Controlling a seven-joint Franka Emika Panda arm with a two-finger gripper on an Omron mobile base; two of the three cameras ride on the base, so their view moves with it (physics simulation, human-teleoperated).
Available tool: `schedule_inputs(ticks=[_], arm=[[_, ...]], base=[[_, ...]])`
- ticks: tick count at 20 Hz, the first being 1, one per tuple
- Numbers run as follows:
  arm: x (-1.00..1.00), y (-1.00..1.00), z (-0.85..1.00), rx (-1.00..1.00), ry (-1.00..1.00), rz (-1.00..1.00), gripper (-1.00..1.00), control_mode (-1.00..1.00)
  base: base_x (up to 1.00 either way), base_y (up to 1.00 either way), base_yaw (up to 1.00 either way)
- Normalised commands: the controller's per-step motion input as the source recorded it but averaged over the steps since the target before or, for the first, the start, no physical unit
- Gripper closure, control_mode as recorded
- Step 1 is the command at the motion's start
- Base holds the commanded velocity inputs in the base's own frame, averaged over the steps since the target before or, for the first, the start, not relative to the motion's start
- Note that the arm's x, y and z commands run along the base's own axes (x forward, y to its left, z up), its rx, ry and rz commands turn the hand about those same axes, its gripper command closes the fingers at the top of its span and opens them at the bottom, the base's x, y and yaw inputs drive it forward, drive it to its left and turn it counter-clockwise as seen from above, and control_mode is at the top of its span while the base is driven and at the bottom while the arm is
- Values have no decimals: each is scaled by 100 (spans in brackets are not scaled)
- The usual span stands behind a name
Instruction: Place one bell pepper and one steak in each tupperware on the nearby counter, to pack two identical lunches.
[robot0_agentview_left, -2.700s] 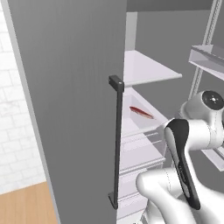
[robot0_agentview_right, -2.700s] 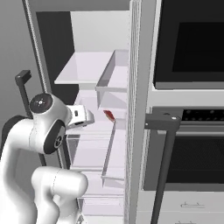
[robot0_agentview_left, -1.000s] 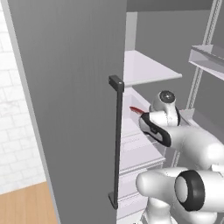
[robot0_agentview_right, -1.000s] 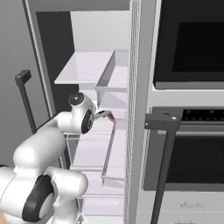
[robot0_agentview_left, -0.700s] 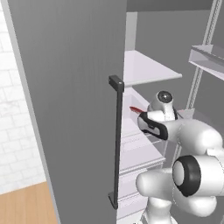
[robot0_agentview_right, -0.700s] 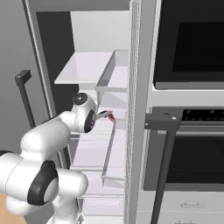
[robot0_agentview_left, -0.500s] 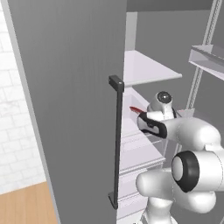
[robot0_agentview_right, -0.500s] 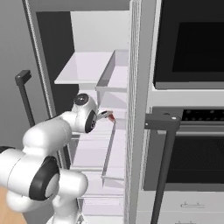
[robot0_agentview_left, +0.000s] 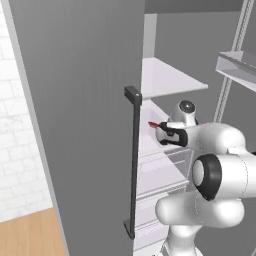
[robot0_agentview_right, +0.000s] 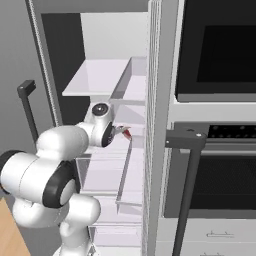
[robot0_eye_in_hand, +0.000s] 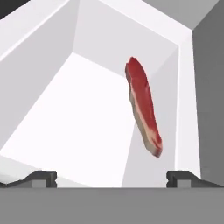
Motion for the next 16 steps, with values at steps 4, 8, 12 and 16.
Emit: schedule_inputs(ticks=[4,8,12,16], arm=[[41,-7,-6,0,9,2,-100,-100],[38,-11,-16,0,10,3,-100,-100],[37,-6,-16,0,9,5,-100,-100],[43,0,-22,0,7,5,-100,-100]], base=[[0,0,0],[0,0,0],[0,0,0],[0,0,0]])
